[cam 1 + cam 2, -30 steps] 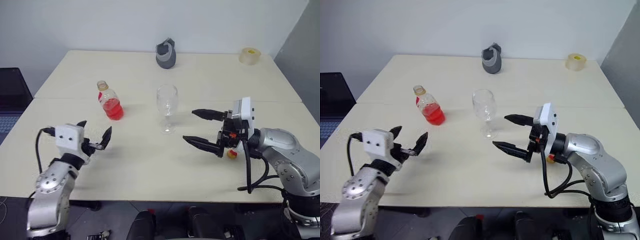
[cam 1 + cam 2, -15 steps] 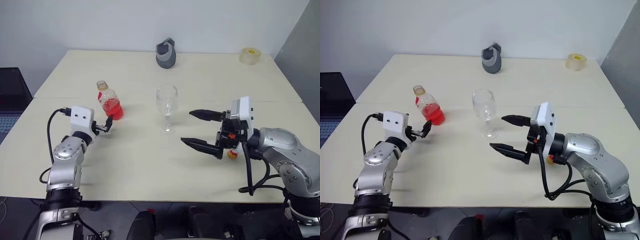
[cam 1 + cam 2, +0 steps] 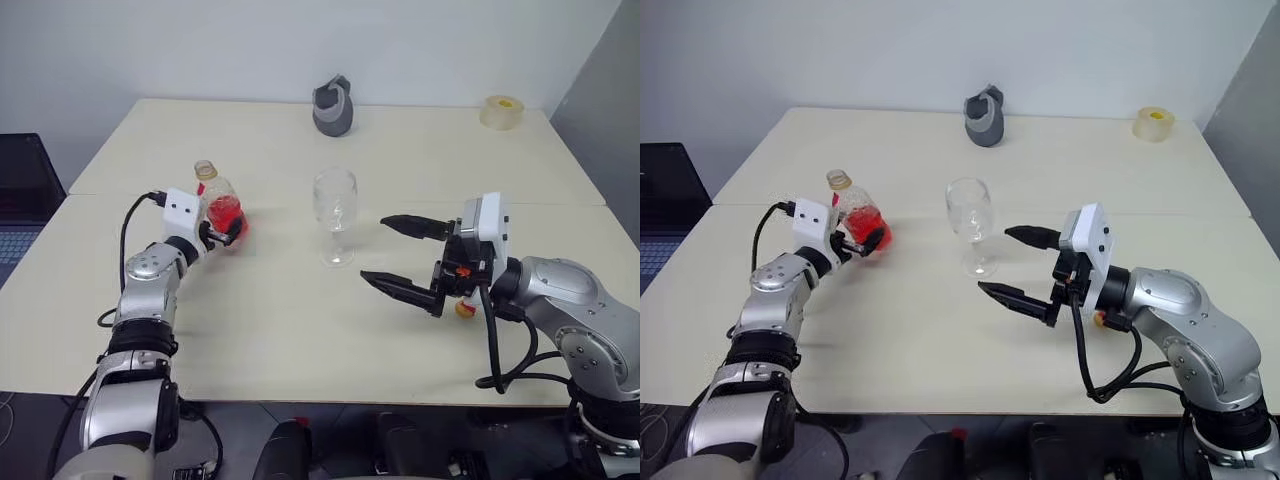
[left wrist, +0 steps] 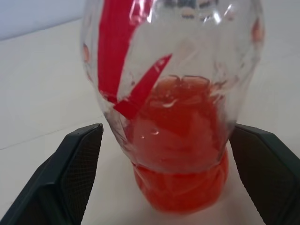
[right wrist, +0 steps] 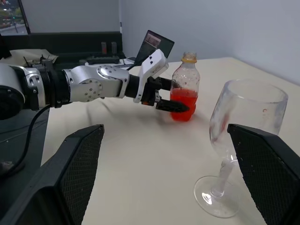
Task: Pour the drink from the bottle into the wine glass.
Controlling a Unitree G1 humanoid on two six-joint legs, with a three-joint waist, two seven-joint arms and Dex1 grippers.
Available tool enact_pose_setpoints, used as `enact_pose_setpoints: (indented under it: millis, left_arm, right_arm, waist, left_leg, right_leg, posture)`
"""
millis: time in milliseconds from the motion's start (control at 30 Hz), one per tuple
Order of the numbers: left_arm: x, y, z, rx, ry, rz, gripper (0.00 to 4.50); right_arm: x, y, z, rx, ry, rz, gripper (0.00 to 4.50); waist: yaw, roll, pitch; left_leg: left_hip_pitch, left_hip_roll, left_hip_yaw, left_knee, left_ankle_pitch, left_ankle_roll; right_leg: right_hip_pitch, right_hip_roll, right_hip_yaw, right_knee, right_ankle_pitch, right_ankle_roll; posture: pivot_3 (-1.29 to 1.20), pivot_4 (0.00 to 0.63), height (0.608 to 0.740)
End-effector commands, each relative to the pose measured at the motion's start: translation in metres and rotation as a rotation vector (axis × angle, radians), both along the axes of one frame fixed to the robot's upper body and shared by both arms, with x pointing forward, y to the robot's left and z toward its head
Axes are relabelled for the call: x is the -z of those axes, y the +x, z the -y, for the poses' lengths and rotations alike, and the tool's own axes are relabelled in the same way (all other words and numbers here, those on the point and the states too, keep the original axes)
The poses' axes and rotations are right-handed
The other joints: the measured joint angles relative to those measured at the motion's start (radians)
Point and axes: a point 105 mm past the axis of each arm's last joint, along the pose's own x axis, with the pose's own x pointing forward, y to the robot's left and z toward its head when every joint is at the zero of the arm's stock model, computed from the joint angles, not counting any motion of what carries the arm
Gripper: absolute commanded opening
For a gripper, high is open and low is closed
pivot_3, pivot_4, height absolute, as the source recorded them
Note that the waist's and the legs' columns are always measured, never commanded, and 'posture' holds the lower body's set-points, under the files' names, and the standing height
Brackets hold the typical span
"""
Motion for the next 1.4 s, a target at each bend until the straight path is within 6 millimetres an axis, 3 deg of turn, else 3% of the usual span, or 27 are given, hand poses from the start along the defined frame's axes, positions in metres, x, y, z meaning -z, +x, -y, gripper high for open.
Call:
enact_pose_setpoints:
  millis: [33,133,400,533,867,1133,1400]
  left_arm:
    - [-0.014,0.006,0.01,0.044,0.008,0.051,4.5]
    - [-0.014,0.007,0.014,0.066,-0.01,0.052,4.5]
    - [-0.017,0.006,0.017,0.087,-0.043,0.061,2.01]
    - [-0.033,0.004,0.031,0.15,-0.019,0.119,1.35]
    - [-0.095,0.01,0.091,0.28,0.198,0.315,1.02]
    - [-0.118,0.019,0.105,0.31,0.466,0.468,1.01]
    - [-0.132,0.02,0.105,0.319,0.699,0.597,0.95]
  right_arm:
    - [-0.012,-0.003,0.001,0.029,0.031,0.086,4.49]
    - [-0.008,-0.002,0.002,0.054,0.036,0.1,4.49]
    - [0.001,-0.001,0.004,0.106,0.042,0.132,4.5]
    - [0.003,0.001,0.003,0.154,0.048,0.191,4.5]
    - [0.003,0.006,-0.005,0.2,0.174,0.164,4.5]
    - [0.017,0.016,-0.023,0.229,0.18,0.168,4.5]
    - [0.018,0.02,-0.027,0.248,0.188,0.152,4.5]
  waist:
    - [0.0,0.0,0.0]
    - [0.0,0.0,0.0]
    - [0.0,0.0,0.0]
    - [0.0,0.0,0.0]
    - [0.001,0.0,0.0]
    - [-0.003,0.0,0.0]
    - [-0.001,-0.001,0.0]
  left_leg:
    - [0.0,0.0,0.0,0.0,0.0,0.0]
    - [0.0,0.0,0.0,0.0,0.0,0.0]
    - [0.0,0.0,-0.001,0.001,0.0,0.0]
    - [-0.001,0.0,-0.001,0.001,0.0,0.0]
    - [-0.001,0.0,-0.001,0.001,0.0,0.0]
    - [0.0,-0.001,0.0,0.0,0.0,0.0]
    - [-0.001,-0.001,0.0,0.001,0.0,0.0]
  right_leg:
    - [0.0,0.0,0.0,0.0,0.0,0.0]
    - [0.0,0.0,0.0,0.0,0.0,0.0]
    - [0.0,0.0,-0.001,0.001,0.0,0.0]
    - [0.0,0.0,0.0,0.0,0.0,0.0]
    - [0.0,0.0,-0.001,0.001,0.0,0.0]
    - [-0.001,0.0,0.0,0.001,0.0,0.0]
    - [-0.001,0.0,0.0,0.001,0.0,0.0]
  posture:
    - [0.0,0.15,0.74]
    - [0.0,0.15,0.74]
    - [0.0,0.15,0.74]
    - [0.0,0.15,0.74]
    - [0.0,0.15,0.74]
    - [0.0,0.15,0.74]
    - [0.0,0.15,0.74]
